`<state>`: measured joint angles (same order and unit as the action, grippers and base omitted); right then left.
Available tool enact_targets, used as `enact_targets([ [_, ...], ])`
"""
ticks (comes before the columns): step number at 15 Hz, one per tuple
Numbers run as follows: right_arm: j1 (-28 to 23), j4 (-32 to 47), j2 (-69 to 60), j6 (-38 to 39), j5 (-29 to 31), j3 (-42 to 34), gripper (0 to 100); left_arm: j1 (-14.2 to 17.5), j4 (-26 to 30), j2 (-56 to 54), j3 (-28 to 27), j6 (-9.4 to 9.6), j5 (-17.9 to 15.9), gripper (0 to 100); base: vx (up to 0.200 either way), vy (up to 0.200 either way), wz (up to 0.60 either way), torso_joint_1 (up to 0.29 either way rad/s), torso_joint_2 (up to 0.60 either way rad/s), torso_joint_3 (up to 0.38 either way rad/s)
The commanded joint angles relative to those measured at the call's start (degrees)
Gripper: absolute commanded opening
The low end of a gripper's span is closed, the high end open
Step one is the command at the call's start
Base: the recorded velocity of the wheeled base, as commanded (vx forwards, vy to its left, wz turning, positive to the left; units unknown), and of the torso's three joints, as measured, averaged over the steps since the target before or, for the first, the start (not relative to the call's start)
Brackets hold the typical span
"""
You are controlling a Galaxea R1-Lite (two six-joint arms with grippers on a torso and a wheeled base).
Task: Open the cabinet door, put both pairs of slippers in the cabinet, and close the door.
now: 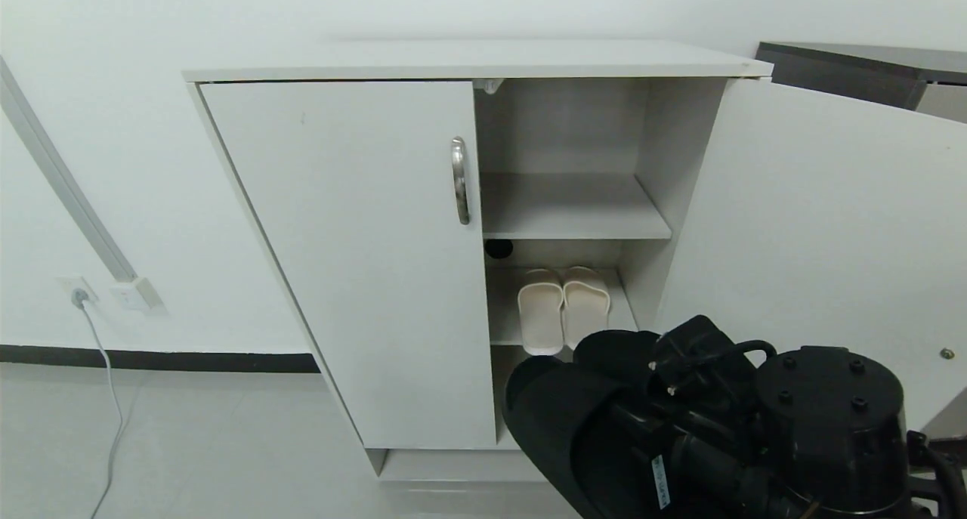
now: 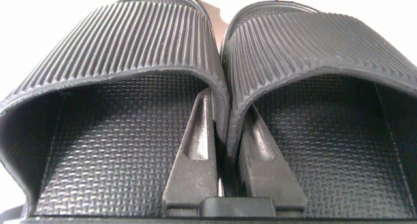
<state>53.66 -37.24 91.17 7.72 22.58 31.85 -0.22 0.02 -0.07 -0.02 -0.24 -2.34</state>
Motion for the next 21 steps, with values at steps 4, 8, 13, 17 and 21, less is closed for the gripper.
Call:
enact_targets([
  [4,0.39,0.06,0.14,-0.6,-0.08,-0.3,0,0.04,-0.11,0.07,-0.06,-0.55,0.06,0,0.0,0.0,0.0,0.0,0.0,0.0],
  [8,2.24,-1.17,1.73,-0.69,-0.16,0.05,0,0.04,-0.11,0.07,-0.06,-0.46,0.06,0,0.0,0.0,-0.3,0.0,0.0,0.002],
  [13,4.61,-9.16,15.79,-0.07,11.96,12.09,0,0.04,-0.11,0.07,-0.06,-0.46,0.06,0,0.0,0.0,0.0,0.0,0.0,0.0],
  [17,4.52,-1.78,21.59,1.34,20.58,28.0,0,0.04,-0.11,0.07,0.02,-0.46,0.06,0,0.0,0.0,0.0,0.0,0.0,0.0],
  [21,3.91,14.04,22.73,3.71,32.27,44.0,0,0.04,-0.11,0.07,0.02,-0.55,0.06,0,0.0,0.0,0.0,0.0,0.0,0.0],
])
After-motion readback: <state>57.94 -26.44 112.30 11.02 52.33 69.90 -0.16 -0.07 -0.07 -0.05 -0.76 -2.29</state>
